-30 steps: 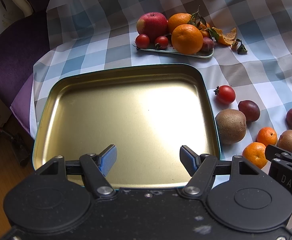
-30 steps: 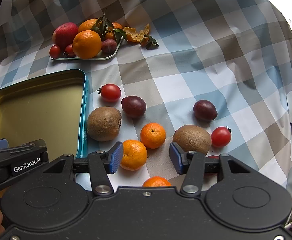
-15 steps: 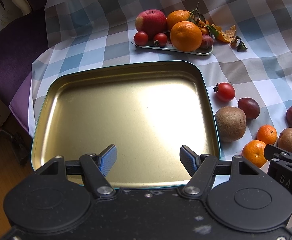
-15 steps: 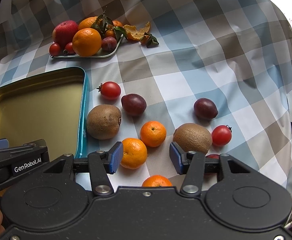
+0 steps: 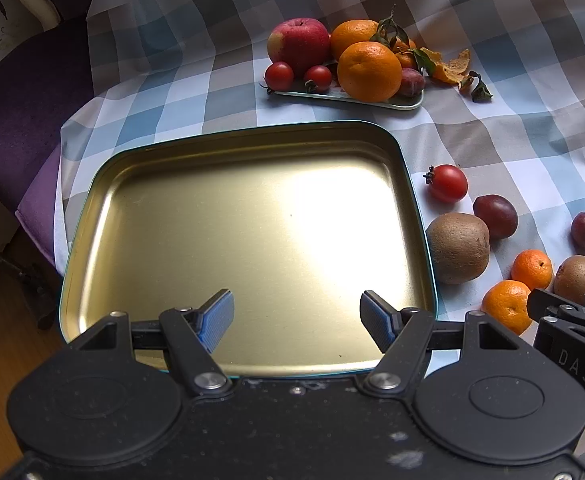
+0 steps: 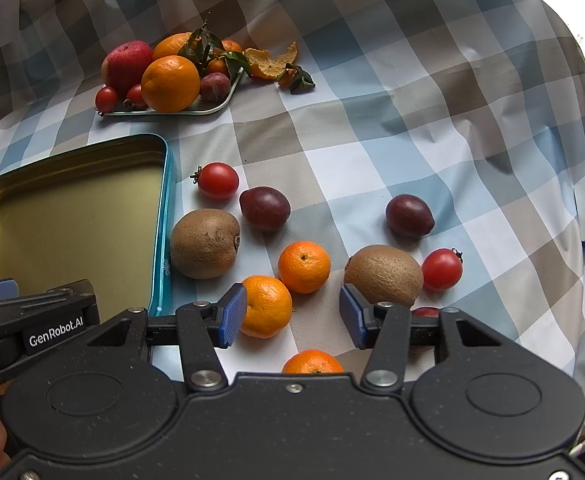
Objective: Organize fruits
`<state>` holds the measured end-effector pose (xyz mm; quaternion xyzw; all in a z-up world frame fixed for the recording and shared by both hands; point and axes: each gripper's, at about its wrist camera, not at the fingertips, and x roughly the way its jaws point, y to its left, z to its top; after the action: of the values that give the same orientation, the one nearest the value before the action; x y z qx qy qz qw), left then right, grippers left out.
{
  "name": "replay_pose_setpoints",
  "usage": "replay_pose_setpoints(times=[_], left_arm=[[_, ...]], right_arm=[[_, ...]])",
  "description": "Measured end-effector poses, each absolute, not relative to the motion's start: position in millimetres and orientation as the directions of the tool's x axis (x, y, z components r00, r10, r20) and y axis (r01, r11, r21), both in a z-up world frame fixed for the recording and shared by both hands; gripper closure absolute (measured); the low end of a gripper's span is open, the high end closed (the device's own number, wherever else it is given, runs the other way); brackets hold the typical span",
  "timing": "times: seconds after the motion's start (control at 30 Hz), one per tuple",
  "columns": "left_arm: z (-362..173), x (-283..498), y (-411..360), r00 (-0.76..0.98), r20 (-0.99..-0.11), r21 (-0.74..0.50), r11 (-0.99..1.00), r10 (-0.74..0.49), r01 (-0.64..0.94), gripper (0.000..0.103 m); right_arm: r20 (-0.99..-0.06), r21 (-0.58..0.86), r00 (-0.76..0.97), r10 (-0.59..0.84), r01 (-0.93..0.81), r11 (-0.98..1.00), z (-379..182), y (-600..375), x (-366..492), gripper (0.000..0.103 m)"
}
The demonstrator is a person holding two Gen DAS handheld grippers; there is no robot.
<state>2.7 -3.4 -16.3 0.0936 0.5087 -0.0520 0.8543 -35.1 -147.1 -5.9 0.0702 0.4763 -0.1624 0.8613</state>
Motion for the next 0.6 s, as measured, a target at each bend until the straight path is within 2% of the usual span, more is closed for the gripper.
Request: replay_pose_setpoints(times=[0.37, 0.6], left_arm=[[-14.4, 2.2, -5.7, 0.462, -0.887, 0.087, 0.978, -0.01, 0.189, 0.03], [-12.7, 1.1, -9.0, 0.453, -0.891, 0.077, 0.977, -0.022, 0.198, 0.03]], right_arm=[[-0.813, -0.053, 0.527, -0.247, 0.356, 0.933, -7.2, -148.3, -35.3, 0.046], [-0.835, -0.004, 0.509, -0.208, 0.373, 0.928, -11.6, -155.0, -37.0, 0.046]])
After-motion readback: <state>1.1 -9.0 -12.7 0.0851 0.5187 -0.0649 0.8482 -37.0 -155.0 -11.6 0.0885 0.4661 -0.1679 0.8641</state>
